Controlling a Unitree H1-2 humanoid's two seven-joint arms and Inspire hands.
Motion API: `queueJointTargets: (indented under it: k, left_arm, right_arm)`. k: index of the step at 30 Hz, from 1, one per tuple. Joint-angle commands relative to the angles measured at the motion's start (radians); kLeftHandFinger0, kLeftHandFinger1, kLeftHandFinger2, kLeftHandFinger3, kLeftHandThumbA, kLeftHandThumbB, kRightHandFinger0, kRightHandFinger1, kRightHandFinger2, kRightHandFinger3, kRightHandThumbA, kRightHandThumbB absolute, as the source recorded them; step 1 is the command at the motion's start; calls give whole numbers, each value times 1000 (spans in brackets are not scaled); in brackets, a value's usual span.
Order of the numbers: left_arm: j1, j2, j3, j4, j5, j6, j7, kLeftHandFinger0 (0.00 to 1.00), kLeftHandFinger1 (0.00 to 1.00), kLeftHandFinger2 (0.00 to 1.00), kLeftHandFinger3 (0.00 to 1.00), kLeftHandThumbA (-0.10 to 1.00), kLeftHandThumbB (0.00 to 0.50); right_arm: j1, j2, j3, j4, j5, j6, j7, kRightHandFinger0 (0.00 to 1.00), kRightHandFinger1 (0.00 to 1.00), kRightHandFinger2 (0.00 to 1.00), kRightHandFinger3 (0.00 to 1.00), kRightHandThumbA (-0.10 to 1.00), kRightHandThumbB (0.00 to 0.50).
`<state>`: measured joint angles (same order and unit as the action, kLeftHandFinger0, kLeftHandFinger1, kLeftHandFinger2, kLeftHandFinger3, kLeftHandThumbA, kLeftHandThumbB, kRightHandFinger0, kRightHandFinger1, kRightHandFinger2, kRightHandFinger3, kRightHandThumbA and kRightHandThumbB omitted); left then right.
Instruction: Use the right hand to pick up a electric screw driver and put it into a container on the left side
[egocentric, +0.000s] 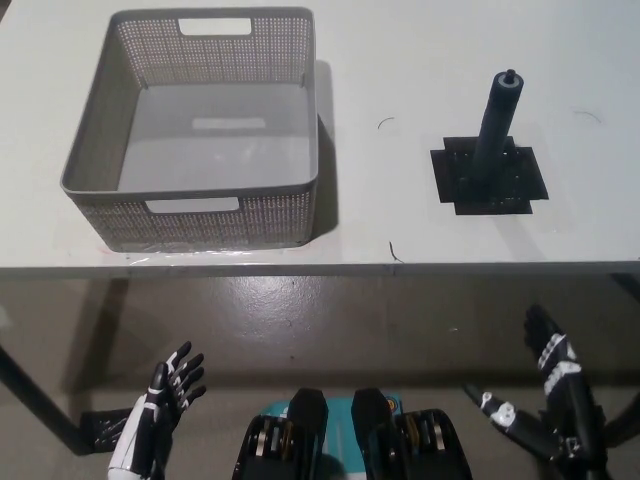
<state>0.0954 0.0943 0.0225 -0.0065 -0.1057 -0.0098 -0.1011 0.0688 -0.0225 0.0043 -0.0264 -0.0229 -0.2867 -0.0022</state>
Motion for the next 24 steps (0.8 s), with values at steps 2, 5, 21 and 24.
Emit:
queueJointTargets:
  k: [2,5,21,24]
  left_arm:
    - [-7,8,1,-34,-14,-31,-18,1000,1000,1000,1000,1000,31]
    - [-9,6,-1,-27,-14,-35,-19,1000,1000,1000,1000,1000,24]
    - [5,12,-7,-29,-17,-29,-27,1000,1000,1000,1000,1000,28]
    - [6,10,-8,-24,-16,-34,-30,1000,1000,1000,1000,1000,36]
  right_arm:
    - [-85,1,-41,-97,36,4,-25,1000,1000,1000,1000,1000,291]
    - [-130,8,-68,-121,18,40,-47,1000,1000,1000,1000,1000,329]
    - [-434,-8,-148,26,0,198,-108,1000,1000,1000,1000,1000,300]
    - [-492,-18,-166,94,4,216,-119,1000,1000,1000,1000,1000,305]
